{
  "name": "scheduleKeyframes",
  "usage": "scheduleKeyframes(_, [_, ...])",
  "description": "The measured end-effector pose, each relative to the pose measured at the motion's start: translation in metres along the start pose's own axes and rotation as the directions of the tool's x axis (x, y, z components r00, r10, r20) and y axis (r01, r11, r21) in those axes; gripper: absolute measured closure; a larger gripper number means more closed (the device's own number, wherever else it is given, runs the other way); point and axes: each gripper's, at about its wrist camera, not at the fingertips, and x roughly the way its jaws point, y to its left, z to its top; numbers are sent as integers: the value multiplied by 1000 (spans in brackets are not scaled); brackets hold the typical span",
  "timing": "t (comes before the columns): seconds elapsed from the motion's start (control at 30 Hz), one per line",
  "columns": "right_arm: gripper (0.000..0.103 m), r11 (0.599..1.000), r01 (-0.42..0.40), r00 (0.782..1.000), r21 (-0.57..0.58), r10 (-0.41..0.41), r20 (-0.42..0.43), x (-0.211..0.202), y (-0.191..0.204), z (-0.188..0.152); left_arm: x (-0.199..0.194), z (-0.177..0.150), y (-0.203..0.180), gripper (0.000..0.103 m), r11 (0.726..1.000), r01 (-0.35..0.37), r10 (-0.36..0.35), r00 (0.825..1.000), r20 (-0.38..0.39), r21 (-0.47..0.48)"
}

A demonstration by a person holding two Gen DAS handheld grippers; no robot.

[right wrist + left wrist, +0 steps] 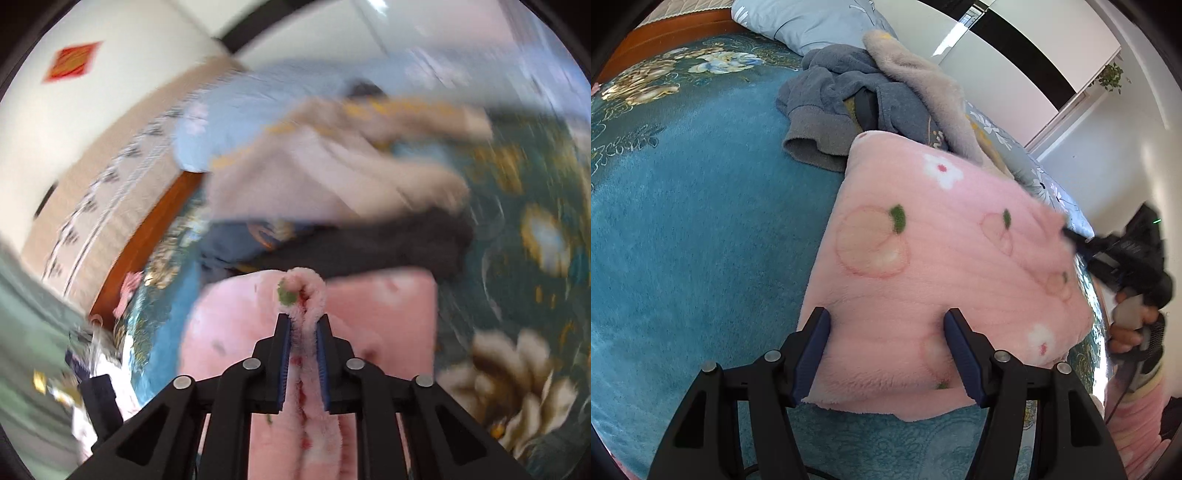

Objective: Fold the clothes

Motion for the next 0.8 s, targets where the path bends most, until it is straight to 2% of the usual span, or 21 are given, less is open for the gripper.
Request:
scheduleKeyframes(0.07, [83, 998, -1, 999, 65, 3, -38, 14, -17, -5, 0, 0, -1, 38, 1000, -5, 5, 1000, -2, 5])
scheduleKeyframes(0.13, [78, 995, -40, 999, 92, 42, -13, 10, -22, -6, 0, -1, 0, 38, 1000, -9, 9, 1000, -4, 9])
scheduleKeyframes(0.2, [60, 993, -71, 997, 98, 70, 18, 1, -23, -5, 1, -1, 1, 37, 1000, -7, 7, 1000, -5, 4])
scheduleKeyframes(0.27, [49, 993, -79, 996, 91, 76, 35, -7, -23, -6, 2, -1, 3, 36, 1000, -5, 5, 1000, -7, -4])
scheduleKeyframes(0.3, [48, 992, -83, 996, 91, 81, 28, -9, -26, -7, 3, -1, 3, 36, 1000, -5, 5, 1000, -9, -7])
scheduleKeyframes(0.47, [48, 986, -117, 992, 123, 122, -35, -1, -39, -17, 3, -1, 2, 36, 1000, -13, 13, 1000, -12, -3])
scheduleKeyframes(0.63, [47, 979, -145, 985, 143, 156, -72, 29, -38, -6, 1, -2, 1, 36, 1000, -18, 18, 1000, -14, -10])
scheduleKeyframes(0.67, [50, 979, -137, 985, 153, 151, -79, 34, -37, -4, 0, -2, 1, 36, 1000, -19, 19, 1000, -14, -11])
scheduleKeyframes(0.73, [71, 981, -112, 989, 157, 126, -82, 34, -33, -1, -1, -2, 1, 36, 1000, -17, 17, 1000, -14, -14])
scheduleKeyframes(0.77, [78, 983, -98, 991, 155, 111, -79, 33, -30, 0, -2, -2, 1, 36, 1000, -12, 12, 1000, -14, -18])
scheduleKeyframes(0.8, [80, 984, -95, 992, 150, 106, -68, 29, -27, 2, -4, -3, 0, 36, 1000, -6, 6, 1000, -14, -23])
